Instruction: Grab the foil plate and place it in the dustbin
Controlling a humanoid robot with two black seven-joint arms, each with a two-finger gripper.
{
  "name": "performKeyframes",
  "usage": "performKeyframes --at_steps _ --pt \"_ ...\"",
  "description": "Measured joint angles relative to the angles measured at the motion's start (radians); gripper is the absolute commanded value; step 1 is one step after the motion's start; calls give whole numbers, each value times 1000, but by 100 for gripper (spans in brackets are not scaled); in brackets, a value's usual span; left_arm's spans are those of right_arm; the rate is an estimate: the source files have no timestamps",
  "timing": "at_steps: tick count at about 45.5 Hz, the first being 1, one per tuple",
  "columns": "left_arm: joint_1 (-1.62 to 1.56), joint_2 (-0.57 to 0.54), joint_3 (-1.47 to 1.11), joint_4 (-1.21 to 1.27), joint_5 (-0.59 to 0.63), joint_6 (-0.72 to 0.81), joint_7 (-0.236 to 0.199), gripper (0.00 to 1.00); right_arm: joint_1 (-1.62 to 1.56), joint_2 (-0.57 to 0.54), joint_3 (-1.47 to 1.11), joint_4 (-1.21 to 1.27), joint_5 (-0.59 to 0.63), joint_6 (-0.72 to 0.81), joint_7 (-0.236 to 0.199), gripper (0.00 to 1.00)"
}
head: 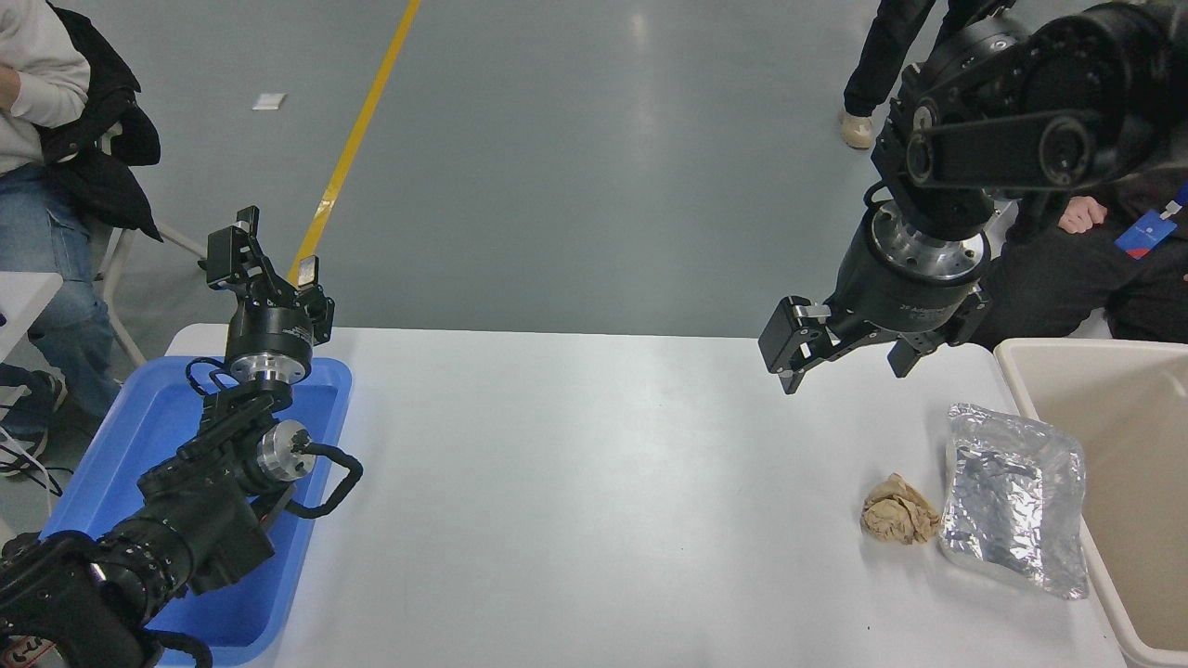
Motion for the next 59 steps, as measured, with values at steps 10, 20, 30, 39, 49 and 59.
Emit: performKeyframes --at_steps 10,20,30,39,49,59 --pt "0 0 -3 0 0 0 4 100 0 -33 -7 1 -9 0 -1 100" --pt "0 0 -4 0 0 0 2 100 -24 -94 -11 0 -46 0 -2 100" --pt "0 0 -5 0 1 0 1 100 -88 -223 -6 -6 -143 -14 -2 100" --pt "-1 0 -5 0 1 0 1 100 -180 -427 18 -25 -302 -26 0 100" --pt "-1 -1 -5 0 1 0 2 100 -360 -604 103 -106 -459 -70 -2 100" --pt "-1 -1 -4 0 1 0 1 100 -607 -681 189 -196 -580 -213 -5 100"
